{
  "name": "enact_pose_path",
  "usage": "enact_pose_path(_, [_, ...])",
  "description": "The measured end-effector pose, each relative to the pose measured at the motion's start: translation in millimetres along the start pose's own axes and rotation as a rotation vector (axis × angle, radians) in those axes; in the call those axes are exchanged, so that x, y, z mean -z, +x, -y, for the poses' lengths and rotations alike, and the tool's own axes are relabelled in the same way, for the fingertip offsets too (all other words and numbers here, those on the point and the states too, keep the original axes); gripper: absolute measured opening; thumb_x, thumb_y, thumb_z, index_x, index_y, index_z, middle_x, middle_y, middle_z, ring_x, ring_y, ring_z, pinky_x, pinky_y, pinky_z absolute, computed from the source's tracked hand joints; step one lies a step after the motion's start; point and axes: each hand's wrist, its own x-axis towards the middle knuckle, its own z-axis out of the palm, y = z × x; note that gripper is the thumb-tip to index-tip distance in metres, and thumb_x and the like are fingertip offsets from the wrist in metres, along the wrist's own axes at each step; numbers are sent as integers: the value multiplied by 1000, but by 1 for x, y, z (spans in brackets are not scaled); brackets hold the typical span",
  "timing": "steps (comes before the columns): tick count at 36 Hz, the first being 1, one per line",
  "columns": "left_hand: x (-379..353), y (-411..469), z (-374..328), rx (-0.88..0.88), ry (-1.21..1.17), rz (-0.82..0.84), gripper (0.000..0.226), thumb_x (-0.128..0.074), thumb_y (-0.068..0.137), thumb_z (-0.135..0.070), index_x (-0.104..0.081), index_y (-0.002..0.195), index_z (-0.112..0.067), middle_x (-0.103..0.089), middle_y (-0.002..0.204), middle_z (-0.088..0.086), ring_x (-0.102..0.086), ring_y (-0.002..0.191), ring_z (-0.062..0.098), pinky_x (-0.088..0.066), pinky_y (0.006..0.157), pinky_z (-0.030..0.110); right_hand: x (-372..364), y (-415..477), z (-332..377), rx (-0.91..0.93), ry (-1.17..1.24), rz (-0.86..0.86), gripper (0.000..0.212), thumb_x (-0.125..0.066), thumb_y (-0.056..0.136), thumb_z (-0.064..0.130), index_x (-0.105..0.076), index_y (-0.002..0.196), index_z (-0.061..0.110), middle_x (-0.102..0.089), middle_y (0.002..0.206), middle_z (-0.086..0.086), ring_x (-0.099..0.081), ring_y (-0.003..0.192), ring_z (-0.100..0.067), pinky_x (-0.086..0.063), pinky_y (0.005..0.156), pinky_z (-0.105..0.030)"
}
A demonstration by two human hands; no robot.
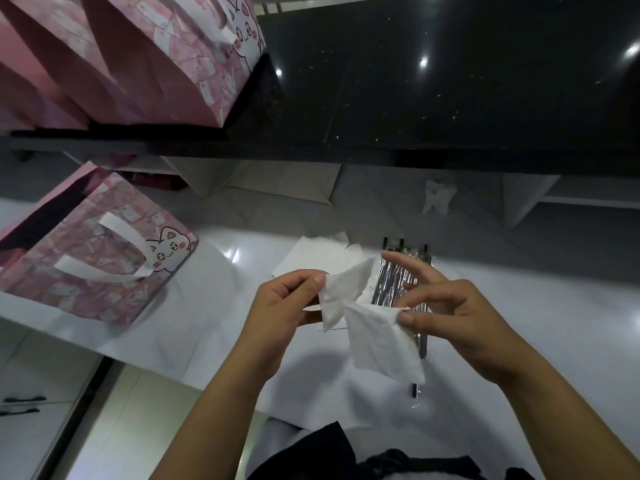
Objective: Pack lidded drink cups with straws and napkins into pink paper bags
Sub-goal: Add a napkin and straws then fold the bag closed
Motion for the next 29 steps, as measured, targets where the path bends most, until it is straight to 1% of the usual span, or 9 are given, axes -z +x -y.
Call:
enact_pose_path(4, [-1,1,3,12,10,90,22,-55,99,-15,-75,94,-9,-73,94,10,-70,87,25,-60,78,39,-5,7,-11,-48,60,-96,9,-79,74,9,-80,82,5,-59,138,12,-54,128,-6,-48,99,-29])
enact_pose_path(6, [-2,1,4,34,-7,131,23,-54,99,-17,-75,91,-14,-72,93,8,-69,87,24,-58,78,40,-8,7,-15,-54,112,-112,13,-79,74,6,-79,86,0,-63,134,4,-60,123,-12,-53,90,-25])
enact_pose_path(9, [-3,0,7,74,-64,171,25,-51,100,-17,-74,89,-15,-70,89,7,-66,82,20,-56,73,35,-14,8,-20,-66,150,-193,25,-76,73,7,-75,93,-8,-70,123,-5,-66,115,-18,-54,88,-24])
enact_pose_path(14, [-3,0,11,145,-189,200,25,-50,99,-16,-72,89,-13,-68,87,7,-63,76,17,-55,65,30,-23,9,-23,-91,144,-366,13,-71,83,3,-78,94,3,-77,97,-11,-71,89,-22,-57,79,-28])
enact_pose_path(19, [-1,3,17,176,-180,212,28,-48,101,-24,-71,103,-9,-70,99,11,-64,90,24,-56,74,37,-29,8,-23,-96,92,-458,12,-72,84,2,-79,91,9,-78,89,-7,-72,83,-19,-57,76,-29])
enact_pose_path(21, [0,2,18,165,-166,230,29,-55,96,-30,-71,109,-9,-71,102,10,-66,91,24,-56,76,39,-32,7,-22,-82,63,-491,12,-73,84,2,-79,91,11,-78,87,-6,-71,81,-17,-57,72,-26])
enact_pose_path(24, [0,1,18,109,-84,227,23,-69,87,-13,-70,109,-8,-75,102,10,-72,92,24,-59,77,39,-36,6,-21,-65,16,-539,14,-73,84,2,-79,91,13,-77,85,-4,-71,79,-17,-59,73,-33])
enact_pose_path(26, [-1,1,21,68,17,177,21,-70,86,0,-71,106,-8,-76,98,11,-73,90,25,-62,75,37,-39,5,-19,-67,-4,-563,19,-72,85,2,-77,96,16,-75,84,-3,-71,78,-17,-61,72,-37])
enact_pose_path(29, [-1,5,27,31,111,120,17,-69,87,1,-73,101,-9,-76,93,9,-73,88,27,-62,73,39,-38,3,-14,-132,95,-527,37,-72,85,1,-67,113,25,-73,81,-6,-72,76,-15,-59,62,-32])
